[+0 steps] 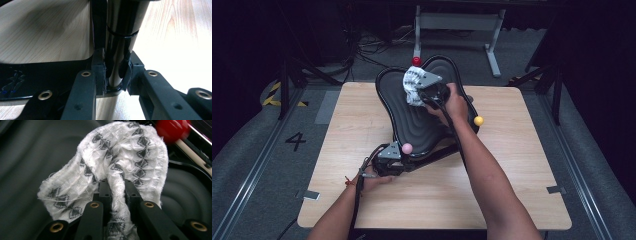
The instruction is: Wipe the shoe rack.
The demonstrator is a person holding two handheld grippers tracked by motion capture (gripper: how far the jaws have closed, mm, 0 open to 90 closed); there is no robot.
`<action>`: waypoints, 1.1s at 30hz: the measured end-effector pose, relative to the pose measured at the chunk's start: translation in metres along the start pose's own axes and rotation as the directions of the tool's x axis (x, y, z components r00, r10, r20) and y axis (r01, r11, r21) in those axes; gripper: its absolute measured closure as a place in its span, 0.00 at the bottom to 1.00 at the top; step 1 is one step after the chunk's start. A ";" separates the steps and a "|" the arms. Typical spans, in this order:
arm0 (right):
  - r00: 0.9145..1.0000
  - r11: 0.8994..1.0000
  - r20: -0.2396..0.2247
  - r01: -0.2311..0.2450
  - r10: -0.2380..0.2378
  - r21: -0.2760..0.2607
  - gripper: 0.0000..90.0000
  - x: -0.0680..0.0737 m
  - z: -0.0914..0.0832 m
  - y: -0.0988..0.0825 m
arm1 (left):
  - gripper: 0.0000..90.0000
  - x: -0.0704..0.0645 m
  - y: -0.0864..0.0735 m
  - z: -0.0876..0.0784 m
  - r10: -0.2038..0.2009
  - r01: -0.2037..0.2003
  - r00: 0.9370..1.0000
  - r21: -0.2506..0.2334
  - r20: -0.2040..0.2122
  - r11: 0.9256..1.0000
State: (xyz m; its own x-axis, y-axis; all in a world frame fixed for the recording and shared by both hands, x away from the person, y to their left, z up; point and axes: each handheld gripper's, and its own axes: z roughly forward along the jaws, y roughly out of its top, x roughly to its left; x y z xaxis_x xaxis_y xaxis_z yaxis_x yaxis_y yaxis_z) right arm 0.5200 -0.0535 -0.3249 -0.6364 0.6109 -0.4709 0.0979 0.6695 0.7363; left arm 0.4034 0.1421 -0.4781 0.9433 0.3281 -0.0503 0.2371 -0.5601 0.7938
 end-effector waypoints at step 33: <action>0.981 0.983 0.092 -0.175 0.169 0.060 0.90 -0.049 -0.022 -0.069 | 0.82 0.000 0.000 0.000 -0.001 0.001 1.000 -0.001 0.001 1.000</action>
State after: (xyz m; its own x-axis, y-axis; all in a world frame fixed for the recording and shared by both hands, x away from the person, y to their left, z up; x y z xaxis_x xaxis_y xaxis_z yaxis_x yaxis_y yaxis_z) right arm 0.5275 -0.1390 -0.3421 -0.5377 0.7516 -0.3820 0.2536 0.5763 0.7769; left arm 0.4038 0.1425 -0.4781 0.9433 0.3281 -0.0514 0.2378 -0.5593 0.7941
